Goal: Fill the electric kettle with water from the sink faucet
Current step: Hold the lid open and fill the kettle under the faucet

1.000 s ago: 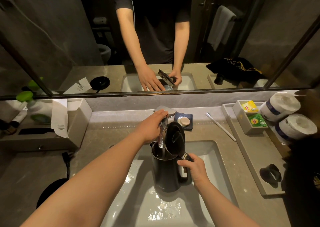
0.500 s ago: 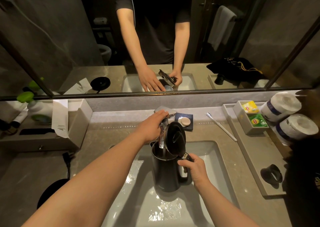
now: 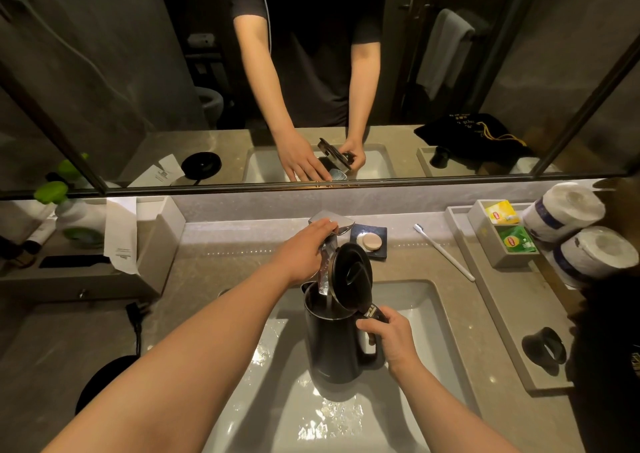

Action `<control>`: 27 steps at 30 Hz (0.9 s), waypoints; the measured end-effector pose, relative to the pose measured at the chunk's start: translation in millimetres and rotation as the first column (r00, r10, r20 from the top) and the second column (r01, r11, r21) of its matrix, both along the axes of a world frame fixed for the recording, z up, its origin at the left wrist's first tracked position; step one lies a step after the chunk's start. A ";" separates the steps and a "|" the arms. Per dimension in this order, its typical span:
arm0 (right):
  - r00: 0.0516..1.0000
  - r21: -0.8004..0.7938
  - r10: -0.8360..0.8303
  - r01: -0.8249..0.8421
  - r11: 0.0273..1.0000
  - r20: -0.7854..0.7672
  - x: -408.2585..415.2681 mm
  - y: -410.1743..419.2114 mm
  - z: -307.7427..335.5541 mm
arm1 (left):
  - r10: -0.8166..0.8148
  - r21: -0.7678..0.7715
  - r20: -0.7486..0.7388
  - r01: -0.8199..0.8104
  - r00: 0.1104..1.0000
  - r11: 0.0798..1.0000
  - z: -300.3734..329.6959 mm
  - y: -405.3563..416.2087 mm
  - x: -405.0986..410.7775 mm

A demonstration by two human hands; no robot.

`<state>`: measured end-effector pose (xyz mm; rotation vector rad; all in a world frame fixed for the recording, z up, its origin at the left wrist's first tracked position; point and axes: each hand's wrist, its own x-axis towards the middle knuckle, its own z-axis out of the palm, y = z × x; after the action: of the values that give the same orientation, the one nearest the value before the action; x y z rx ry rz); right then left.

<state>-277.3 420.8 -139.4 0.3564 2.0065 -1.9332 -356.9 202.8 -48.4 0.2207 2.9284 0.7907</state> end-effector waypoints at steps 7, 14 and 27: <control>1.000 0.028 -0.007 0.008 1.000 -0.005 0.3 -1.1 -1.7 | 0.000 0.001 0.005 0.000 1.000 1.000 -1.8 -0.1 -0.5; 1.000 0.002 -0.010 0.010 1.000 -0.001 0.0 -0.1 0.6 | 0.000 -0.003 0.006 0.000 1.000 1.000 -1.3 -0.7 -1.4; 1.000 0.010 -0.003 0.003 1.000 -0.001 0.5 -1.8 1.8 | -0.011 0.017 0.007 0.011 1.000 1.000 -1.8 -1.6 -1.2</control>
<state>-276.8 419.0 -137.5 0.3616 2.0184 -1.9258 -358.2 201.2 -50.3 0.2342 2.9123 0.8129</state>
